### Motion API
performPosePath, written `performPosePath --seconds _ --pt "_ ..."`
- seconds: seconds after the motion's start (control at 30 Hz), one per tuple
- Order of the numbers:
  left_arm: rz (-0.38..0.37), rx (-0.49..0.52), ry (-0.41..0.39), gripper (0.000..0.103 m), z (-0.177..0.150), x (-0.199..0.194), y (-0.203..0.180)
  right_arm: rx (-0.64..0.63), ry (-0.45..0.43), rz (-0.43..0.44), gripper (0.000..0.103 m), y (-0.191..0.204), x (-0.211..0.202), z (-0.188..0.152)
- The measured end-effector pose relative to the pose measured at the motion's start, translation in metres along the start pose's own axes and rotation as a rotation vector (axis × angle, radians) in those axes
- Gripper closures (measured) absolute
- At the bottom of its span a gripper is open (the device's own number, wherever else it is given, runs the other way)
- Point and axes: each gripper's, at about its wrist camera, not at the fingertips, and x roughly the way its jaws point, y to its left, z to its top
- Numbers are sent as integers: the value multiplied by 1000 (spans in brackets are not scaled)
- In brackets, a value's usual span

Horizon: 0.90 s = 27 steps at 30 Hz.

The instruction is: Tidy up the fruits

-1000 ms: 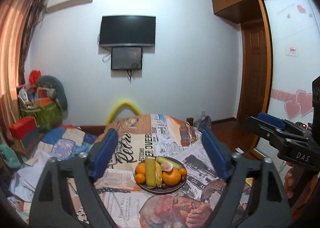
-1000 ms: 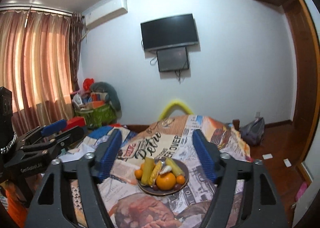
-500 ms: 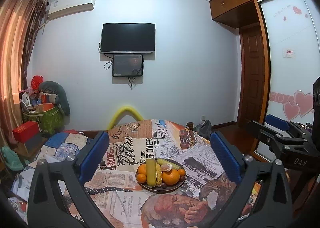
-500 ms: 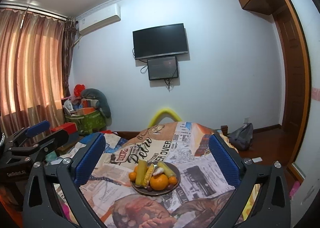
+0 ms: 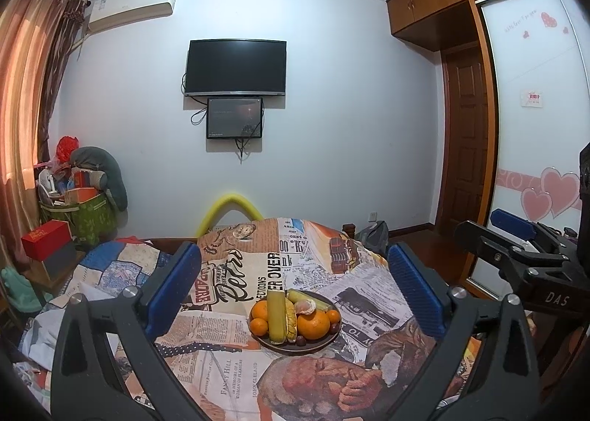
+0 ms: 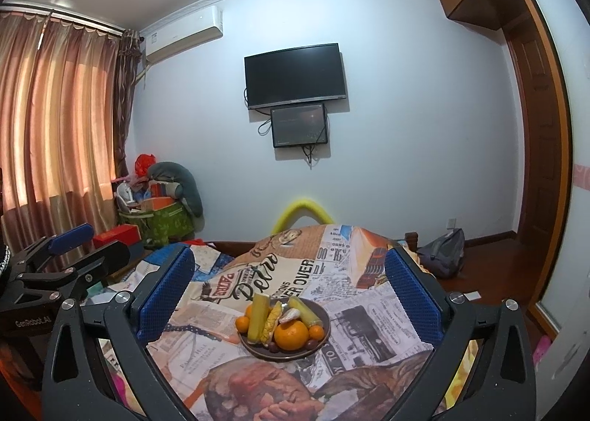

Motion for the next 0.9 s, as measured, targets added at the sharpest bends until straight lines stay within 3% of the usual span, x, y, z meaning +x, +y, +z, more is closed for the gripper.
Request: performPosePath --seconds 0.9 --pt "-33 -5 17 0 -1 4 1 -27 -2 -11 0 1 -1 4"
